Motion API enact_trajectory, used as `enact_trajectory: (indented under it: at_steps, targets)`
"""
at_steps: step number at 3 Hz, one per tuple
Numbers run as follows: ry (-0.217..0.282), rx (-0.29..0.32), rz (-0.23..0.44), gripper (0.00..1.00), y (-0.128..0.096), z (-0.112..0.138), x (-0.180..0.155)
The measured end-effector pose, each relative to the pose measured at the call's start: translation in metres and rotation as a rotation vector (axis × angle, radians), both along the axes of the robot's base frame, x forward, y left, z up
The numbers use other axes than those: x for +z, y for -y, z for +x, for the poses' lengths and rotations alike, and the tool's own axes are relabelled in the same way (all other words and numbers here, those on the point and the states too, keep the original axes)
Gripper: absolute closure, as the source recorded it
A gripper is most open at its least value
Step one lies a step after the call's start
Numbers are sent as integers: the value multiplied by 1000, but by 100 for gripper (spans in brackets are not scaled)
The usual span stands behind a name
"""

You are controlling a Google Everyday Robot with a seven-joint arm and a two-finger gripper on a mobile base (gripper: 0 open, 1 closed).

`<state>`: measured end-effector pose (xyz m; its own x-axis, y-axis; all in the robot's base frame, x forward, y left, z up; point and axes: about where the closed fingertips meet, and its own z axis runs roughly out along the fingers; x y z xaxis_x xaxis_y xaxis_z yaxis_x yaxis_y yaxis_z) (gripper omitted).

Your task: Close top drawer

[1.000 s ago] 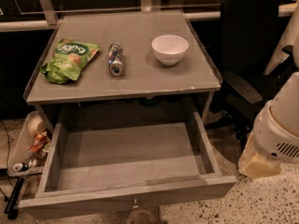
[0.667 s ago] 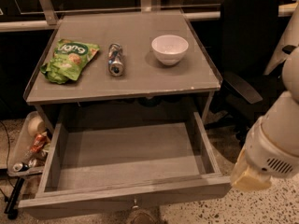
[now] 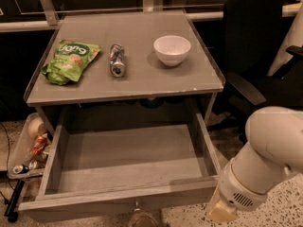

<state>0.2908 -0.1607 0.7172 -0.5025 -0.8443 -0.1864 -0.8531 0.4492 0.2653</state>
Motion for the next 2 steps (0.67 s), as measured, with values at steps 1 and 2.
enact_trajectory:
  at_steps: [1,2]
  targets:
    - [-28,-20,24,100,-8,0,-36]
    - [-21,-23,29,100,-13,12,-63]
